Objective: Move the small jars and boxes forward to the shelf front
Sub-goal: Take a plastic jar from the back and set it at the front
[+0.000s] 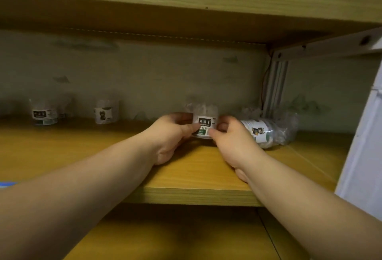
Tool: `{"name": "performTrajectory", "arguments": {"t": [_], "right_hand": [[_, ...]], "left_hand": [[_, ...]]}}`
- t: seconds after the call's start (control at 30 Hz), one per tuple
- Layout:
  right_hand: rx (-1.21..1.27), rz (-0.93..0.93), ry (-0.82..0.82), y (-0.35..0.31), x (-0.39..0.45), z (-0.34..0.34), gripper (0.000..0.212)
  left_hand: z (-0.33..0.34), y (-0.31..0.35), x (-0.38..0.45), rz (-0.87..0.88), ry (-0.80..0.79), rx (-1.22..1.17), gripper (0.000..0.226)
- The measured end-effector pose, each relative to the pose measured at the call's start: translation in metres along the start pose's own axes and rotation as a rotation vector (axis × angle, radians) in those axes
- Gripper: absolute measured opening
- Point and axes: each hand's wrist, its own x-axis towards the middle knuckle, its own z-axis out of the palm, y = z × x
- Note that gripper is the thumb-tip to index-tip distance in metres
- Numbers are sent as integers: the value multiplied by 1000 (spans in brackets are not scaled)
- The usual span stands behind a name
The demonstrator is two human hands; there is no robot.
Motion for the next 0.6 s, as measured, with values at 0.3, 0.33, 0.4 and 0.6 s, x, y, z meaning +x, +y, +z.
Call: {"name": "performTrajectory", "arguments": {"t": [0.3, 0.33, 0.4, 0.6], "right_hand": [[67, 1, -62, 10, 6, 4, 29], [78, 8, -64, 11, 7, 4, 30], [106, 28, -61, 12, 8, 3, 32], [54, 2, -55, 13, 9, 5, 33]], "left_hand": [[9, 4, -13, 114, 62, 231, 31], [9, 3, -12, 118, 58, 240, 33], [10, 4, -12, 114, 45, 250, 37], [8, 3, -12, 103, 85, 256, 39]]}}
